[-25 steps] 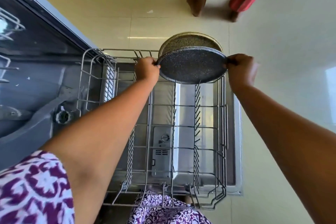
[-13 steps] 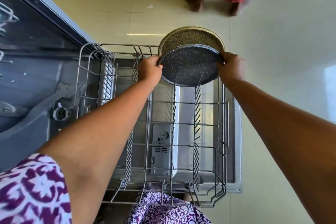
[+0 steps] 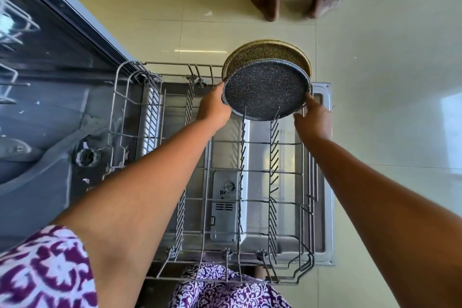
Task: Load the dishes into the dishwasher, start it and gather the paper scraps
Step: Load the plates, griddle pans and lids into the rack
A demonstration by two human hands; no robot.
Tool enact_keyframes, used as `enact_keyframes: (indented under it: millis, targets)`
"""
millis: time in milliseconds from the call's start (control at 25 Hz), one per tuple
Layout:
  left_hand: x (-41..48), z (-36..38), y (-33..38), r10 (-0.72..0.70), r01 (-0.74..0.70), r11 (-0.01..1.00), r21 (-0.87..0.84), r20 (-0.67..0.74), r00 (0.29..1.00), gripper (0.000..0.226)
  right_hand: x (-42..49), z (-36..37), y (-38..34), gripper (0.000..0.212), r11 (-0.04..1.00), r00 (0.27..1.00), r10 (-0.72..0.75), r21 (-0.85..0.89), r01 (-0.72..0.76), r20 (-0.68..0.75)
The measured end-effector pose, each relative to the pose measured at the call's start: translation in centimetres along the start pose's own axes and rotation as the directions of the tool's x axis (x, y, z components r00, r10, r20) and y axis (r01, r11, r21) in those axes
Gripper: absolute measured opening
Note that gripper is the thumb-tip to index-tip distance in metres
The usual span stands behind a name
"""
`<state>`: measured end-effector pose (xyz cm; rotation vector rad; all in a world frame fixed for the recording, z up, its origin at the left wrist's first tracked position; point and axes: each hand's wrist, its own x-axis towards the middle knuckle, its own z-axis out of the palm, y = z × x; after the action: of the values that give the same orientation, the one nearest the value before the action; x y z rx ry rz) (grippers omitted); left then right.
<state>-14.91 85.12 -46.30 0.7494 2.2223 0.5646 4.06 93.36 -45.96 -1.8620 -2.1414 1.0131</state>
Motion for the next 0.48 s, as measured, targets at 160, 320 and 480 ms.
enact_keyframes:
  millis: [160,320,480]
  targets:
    - [-3.6,0.2,-1.5,-0.014,0.015,1.0,-0.025,0.009,1.0,0.061,-4.1,1.5,0.2,0.059,0.996,0.997,0.069,0.046,-0.07,0.033]
    - [-7.6,0.4,-3.7,-0.068,0.07,0.997,-0.034,0.045,0.997,0.054,-7.9,2.4,0.0,0.056,0.986,0.985,0.155,0.044,-0.158,0.078]
    - [-12.3,-0.6,-6.0,-0.126,0.126,0.992,0.004,0.058,0.99,0.052,-12.6,2.6,-0.7,0.057,0.96,0.968,0.227,0.14,-0.241,0.112]
